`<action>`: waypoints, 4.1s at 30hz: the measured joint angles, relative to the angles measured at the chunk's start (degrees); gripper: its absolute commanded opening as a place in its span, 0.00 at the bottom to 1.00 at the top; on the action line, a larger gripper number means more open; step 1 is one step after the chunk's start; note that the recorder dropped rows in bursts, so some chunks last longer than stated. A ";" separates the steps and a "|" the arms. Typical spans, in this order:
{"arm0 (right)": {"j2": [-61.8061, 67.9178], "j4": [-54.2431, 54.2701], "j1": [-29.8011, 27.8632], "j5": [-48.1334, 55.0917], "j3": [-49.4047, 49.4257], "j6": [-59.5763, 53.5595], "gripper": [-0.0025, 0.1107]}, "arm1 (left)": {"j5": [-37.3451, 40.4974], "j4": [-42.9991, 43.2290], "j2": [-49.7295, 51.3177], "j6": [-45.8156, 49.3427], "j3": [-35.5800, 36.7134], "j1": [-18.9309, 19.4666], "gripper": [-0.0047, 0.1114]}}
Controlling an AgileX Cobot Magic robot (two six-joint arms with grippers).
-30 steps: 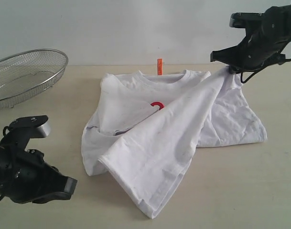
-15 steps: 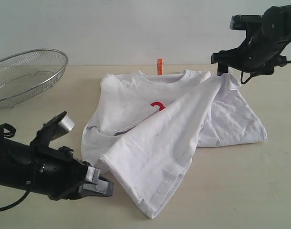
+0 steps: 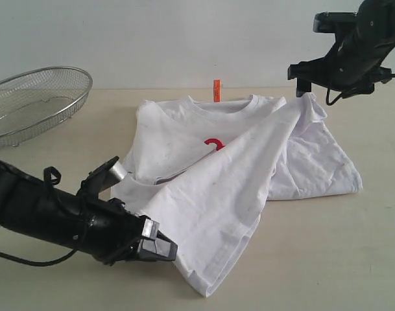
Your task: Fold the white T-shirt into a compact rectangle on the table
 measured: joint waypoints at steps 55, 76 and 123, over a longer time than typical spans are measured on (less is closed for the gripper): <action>0.00 0.35 0.00 8.04 -1.88 -4.11 0.70 | -14.07 -4.65 16.52 1.79 -39.32 8.05 0.08; -5.22 3.77 3.05 12.09 -1.88 -15.10 0.41 | -20.42 -4.76 22.18 6.92 -52.62 8.05 0.46; -6.95 6.29 3.05 24.38 -1.88 -16.30 0.03 | 10.71 55.29 15.48 -32.57 -52.02 13.71 0.08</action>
